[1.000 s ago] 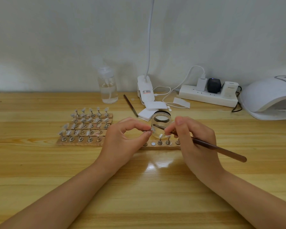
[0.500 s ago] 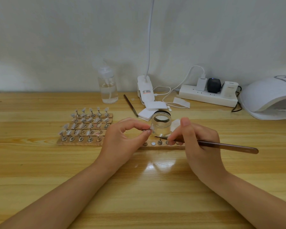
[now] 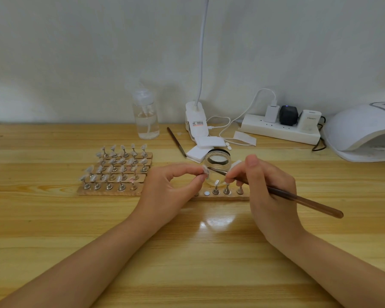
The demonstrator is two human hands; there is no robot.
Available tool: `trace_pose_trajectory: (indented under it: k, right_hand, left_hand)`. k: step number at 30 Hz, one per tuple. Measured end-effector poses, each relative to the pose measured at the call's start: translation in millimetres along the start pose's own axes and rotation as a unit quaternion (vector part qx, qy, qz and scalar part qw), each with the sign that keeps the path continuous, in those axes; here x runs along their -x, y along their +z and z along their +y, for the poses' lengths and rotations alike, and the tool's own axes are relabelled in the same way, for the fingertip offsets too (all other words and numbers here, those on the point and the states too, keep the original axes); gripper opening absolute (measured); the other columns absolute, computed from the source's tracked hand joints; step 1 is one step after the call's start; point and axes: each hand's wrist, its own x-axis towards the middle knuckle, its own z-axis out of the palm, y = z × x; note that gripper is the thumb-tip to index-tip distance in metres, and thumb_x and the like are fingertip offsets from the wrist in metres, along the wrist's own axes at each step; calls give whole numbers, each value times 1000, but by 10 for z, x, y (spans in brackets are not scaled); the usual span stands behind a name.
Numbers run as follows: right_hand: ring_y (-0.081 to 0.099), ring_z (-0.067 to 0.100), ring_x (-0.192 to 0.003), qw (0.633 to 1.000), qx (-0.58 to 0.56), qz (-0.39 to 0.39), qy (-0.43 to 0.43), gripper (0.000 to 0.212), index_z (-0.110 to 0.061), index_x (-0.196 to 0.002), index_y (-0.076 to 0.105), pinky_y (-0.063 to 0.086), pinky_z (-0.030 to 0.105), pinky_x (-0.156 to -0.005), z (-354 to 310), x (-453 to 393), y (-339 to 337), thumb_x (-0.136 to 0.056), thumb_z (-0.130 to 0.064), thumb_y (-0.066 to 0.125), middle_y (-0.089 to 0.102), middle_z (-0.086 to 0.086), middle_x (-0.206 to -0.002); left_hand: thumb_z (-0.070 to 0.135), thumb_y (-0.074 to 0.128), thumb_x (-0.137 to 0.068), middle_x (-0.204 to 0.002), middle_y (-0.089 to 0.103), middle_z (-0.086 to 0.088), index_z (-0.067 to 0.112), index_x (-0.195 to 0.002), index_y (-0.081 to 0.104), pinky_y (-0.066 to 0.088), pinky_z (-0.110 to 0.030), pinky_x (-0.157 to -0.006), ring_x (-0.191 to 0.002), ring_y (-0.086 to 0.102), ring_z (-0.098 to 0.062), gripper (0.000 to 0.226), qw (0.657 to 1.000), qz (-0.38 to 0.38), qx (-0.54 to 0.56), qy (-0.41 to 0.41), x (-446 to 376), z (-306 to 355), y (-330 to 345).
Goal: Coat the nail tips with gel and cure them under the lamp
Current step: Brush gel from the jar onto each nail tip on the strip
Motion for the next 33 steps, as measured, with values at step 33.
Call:
trace_pose_trajectory:
  k: [33]
  right_hand:
    - [62, 3, -70, 997, 53, -21, -46, 37, -15, -70, 65, 49, 19, -69, 6, -70, 7, -91, -30, 39, 63, -10, -69]
  left_hand:
    - [2, 68, -75, -68, 66, 22, 27, -78, 71, 48, -18, -75, -74, 61, 4, 24, 999, -5, -32, -14, 3, -31, -7]
